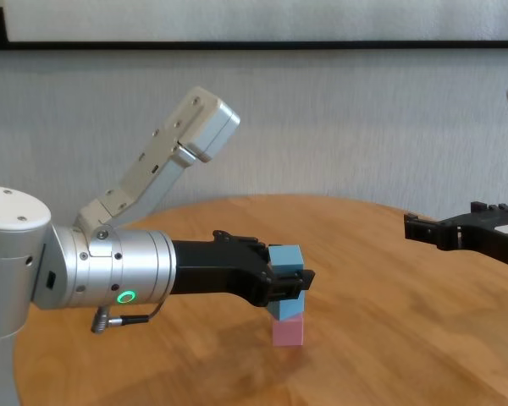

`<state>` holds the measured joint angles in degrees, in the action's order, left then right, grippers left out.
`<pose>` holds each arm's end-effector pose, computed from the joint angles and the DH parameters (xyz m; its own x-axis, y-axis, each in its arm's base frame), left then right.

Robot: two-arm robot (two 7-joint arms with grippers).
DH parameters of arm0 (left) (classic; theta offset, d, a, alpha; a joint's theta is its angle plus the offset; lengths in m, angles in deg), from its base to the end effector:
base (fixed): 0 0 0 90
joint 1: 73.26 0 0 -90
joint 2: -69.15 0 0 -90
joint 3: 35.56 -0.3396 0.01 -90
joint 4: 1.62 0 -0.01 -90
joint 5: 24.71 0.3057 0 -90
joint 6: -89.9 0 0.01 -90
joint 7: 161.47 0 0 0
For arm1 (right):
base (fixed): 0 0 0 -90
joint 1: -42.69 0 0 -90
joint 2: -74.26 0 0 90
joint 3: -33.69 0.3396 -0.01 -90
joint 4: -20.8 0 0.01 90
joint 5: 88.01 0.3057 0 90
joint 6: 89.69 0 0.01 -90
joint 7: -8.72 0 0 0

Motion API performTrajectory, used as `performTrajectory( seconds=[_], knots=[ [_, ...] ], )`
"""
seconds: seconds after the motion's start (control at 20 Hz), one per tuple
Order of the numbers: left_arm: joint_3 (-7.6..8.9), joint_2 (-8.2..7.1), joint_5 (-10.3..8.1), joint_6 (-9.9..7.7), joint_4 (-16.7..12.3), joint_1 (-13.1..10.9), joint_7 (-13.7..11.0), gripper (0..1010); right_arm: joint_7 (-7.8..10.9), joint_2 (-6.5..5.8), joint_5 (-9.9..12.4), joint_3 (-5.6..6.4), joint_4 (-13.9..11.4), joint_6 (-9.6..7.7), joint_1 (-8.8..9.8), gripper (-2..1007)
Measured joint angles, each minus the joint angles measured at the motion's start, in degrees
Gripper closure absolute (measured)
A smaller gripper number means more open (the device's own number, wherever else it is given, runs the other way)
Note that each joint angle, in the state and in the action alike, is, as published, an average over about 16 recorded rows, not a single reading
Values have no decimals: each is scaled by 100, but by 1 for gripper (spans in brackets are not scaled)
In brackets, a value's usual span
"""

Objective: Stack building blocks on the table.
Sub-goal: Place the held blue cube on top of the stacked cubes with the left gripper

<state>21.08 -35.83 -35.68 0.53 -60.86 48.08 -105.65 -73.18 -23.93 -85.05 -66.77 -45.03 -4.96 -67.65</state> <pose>0.4735 -0.0150 -0.3340 0.8195 0.5488 0.1651 -0.5724 0.7691 0.2845 0.4380 -0.0154 -0.3512 0.2547 -0.9599 0.1169 0.9530 0.2287 -0.1989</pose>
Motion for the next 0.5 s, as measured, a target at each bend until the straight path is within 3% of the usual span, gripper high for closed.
performTrajectory(
  seconds=[0.5],
  knots=[
    [17,13,-3,39,56,12,13,376,0,0,0,0,0,0,0,5]
  ],
)
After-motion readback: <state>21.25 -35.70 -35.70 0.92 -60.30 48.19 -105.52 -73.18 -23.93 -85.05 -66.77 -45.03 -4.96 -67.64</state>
